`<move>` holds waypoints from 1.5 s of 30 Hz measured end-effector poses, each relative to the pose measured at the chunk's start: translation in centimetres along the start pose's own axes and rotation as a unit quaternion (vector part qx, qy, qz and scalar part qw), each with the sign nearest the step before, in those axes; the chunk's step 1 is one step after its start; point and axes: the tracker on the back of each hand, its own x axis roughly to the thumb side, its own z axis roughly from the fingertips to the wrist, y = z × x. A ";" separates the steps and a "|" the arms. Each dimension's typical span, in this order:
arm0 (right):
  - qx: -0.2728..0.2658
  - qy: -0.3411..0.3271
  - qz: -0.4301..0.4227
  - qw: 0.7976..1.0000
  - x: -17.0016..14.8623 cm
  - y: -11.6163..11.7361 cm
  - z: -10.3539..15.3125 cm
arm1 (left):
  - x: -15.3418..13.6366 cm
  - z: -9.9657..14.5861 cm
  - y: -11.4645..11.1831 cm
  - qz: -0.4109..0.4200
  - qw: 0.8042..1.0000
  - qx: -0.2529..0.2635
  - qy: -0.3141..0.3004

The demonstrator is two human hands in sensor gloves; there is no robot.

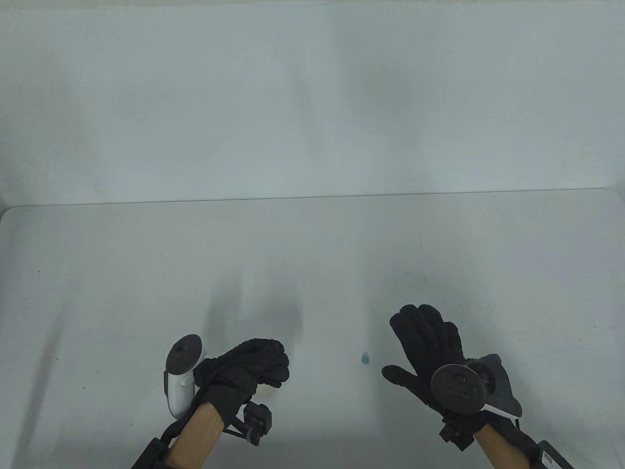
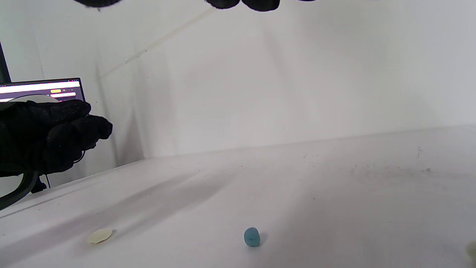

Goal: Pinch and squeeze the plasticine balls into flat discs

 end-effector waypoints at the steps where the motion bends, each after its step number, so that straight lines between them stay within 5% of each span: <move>1: -0.002 0.000 -0.001 1.000 0.0 0.0 0.0 | 0.0 0.0 0.0 -0.001 1.000 0.000 0.001; 15: -0.002 0.001 -0.002 1.000 -0.1 0.0 0.0 | -1.3 0.1 0.0 0.106 0.994 -0.018 0.026; 31: -0.005 -0.001 0.000 1.000 0.0 0.0 0.0 | -0.4 0.2 0.2 0.018 1.000 0.012 0.018; 38: -0.004 -0.003 0.000 1.000 0.0 0.0 0.0 | -1.0 0.2 -0.2 0.084 0.996 -0.041 0.016; 45: -0.003 -0.001 0.000 1.000 0.0 0.0 0.0 | -1.5 0.0 -0.2 0.099 0.994 -0.039 0.025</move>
